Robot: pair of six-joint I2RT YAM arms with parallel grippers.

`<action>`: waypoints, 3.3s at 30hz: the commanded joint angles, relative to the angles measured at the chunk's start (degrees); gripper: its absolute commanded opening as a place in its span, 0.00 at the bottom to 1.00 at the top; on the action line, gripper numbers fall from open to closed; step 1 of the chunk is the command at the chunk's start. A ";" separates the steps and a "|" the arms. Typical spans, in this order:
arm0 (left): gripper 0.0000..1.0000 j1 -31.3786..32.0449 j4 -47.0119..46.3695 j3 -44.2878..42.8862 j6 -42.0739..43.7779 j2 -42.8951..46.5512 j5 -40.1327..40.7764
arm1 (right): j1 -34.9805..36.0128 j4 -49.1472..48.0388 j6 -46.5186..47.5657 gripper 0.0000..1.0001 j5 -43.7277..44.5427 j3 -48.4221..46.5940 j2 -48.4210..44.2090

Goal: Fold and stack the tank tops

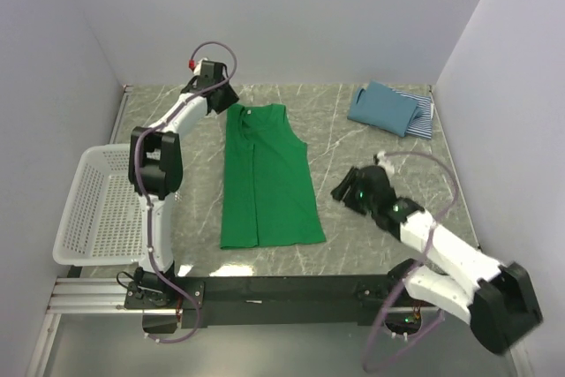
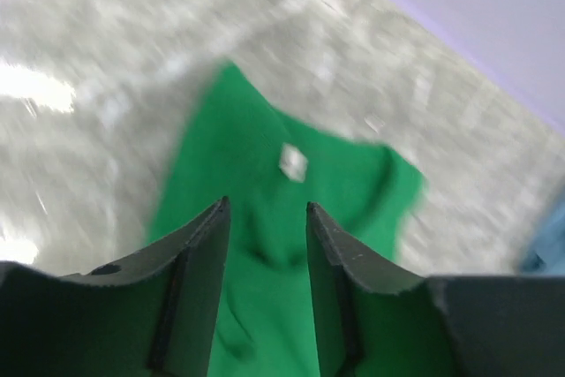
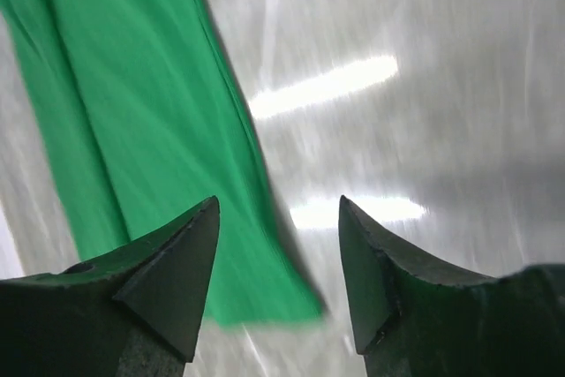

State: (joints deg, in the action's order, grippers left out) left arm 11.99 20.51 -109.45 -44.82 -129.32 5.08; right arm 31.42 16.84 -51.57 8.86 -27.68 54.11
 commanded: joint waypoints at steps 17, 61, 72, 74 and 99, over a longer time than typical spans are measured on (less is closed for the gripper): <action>0.38 25.97 -11.11 56.34 -12.49 50.44 2.65 | -11.64 -10.95 24.50 0.49 -19.32 -47.46 58.47; 0.38 65.78 -11.73 55.94 -17.41 38.54 8.97 | -13.31 -10.69 14.13 0.00 -4.20 -27.52 49.61; 0.41 69.84 -3.47 50.48 -20.92 31.15 16.18 | -15.51 -10.78 16.15 0.23 -9.91 -28.57 48.64; 0.42 70.36 -1.80 49.16 -21.01 29.83 17.77 | -15.51 -11.04 16.15 0.26 -10.27 -28.74 48.64; 0.34 74.06 9.90 39.13 -21.28 20.60 29.98 | -15.42 -12.53 16.42 0.29 -12.38 -27.69 45.56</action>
State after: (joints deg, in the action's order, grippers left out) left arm 85.73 30.59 -68.93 -66.54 -108.01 32.71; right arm 16.23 3.66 -36.12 -3.44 -55.90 102.43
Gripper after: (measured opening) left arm 0.349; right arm 0.295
